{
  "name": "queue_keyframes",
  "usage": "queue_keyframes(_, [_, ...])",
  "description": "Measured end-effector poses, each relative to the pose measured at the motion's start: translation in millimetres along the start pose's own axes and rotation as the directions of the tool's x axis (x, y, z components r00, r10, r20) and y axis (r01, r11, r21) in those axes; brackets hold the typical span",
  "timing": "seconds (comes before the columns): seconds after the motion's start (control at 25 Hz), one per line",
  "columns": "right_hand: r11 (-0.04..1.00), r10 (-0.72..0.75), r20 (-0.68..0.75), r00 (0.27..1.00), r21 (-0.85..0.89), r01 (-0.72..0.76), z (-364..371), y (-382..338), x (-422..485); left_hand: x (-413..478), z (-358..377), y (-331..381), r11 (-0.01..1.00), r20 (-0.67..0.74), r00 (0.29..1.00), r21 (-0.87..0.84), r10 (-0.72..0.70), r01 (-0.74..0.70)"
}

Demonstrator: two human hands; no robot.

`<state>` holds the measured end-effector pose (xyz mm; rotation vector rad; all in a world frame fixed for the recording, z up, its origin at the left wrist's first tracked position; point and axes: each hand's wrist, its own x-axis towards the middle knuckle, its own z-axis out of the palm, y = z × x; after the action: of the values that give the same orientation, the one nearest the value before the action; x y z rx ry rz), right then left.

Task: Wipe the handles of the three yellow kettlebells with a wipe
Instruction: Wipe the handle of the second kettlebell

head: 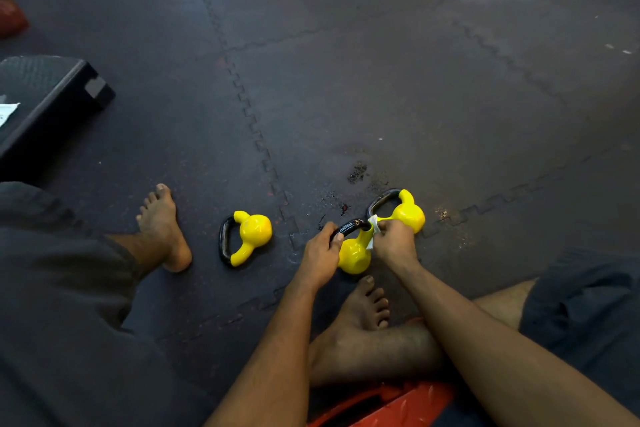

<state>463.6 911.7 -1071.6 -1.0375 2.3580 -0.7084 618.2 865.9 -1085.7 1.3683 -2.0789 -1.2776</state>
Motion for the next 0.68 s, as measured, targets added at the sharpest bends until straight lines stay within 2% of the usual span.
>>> queue_keyframes(0.08, [0.999,-0.021,-0.051,0.998,0.044,0.023,1.5,-2.4,-0.4,0.5,-0.8,0.6,1.0,-0.002,1.0,-0.007,-0.014,0.014])
queue_keyframes(0.24, [0.999,0.017,0.052,0.998,-0.045,-0.015,5.2,4.3,1.0,1.0,-0.4,-0.5,1.0,0.003,1.0,-0.003,-0.015,0.015])
queue_keyframes(0.4, [0.999,-0.031,-0.08,0.996,0.037,0.034,2.8,-2.7,-1.6,0.2,-2.0,2.1,0.999,0.007,0.999,-0.002,-0.034,0.034])
queue_keyframes(0.56, [0.998,-0.013,0.024,1.0,-0.065,0.014,6.2,1.8,-1.0,0.8,-1.2,1.3,0.999,-0.001,0.999,-0.002,-0.035,0.035])
queue_keyframes(0.68, [1.0,-0.03,-0.044,0.999,-0.01,0.029,6.2,0.3,-0.2,1.2,-1.3,0.6,0.999,-0.005,0.999,-0.005,-0.043,0.043])
